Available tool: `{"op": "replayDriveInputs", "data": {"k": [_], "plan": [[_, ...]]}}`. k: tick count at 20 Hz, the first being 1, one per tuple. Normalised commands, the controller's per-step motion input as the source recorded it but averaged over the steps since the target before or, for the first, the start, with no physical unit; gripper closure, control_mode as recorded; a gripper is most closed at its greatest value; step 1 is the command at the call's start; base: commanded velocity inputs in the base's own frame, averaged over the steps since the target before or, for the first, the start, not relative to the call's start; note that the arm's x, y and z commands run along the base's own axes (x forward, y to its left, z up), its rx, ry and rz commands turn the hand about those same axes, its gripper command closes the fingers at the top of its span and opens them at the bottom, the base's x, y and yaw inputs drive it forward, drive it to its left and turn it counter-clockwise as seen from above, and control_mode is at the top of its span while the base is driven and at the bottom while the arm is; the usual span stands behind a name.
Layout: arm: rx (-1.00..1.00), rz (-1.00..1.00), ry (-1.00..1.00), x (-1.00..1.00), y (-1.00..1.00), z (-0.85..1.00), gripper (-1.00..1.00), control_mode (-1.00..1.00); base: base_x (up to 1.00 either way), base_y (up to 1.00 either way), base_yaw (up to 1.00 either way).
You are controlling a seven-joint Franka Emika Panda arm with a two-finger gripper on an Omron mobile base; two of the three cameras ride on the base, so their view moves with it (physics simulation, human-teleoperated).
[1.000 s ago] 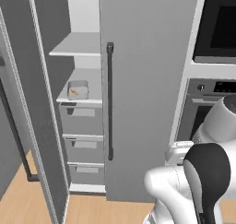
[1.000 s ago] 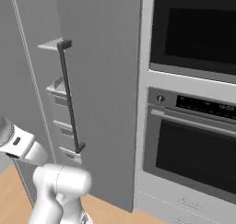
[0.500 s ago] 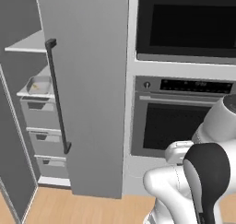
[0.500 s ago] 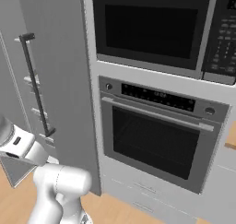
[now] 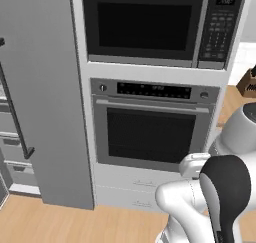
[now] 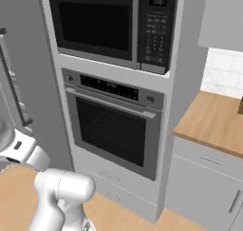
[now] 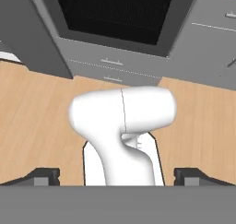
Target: Take the meat container that has the shrimp and place it on the second highest rack of the freezer. Then take the vegetable container that has the lime and tomato and place it on the highest rack of the freezer.
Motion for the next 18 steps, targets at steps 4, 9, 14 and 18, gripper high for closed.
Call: {"op": "replayDriveInputs", "data": {"k": [4, 9, 14, 18], "plan": [[0.00, 0.00, 0.00, 0.00, 0.00, 0.00, -1.00, 1.00, 0.11, -1.00, 0.02], [0.00, 0.00, 0.00, 0.00, 0.00, 0.00, -1.00, 1.00, 0.26, -1.00, 0.00], [0.00, 0.00, 0.00, 0.00, 0.00, 0.00, -1.00, 1.00, 0.11, -1.00, 0.00], [0.00, 0.00, 0.00, 0.00, 0.00, 0.00, -1.00, 1.00, 0.11, -1.00, 0.00]]}}
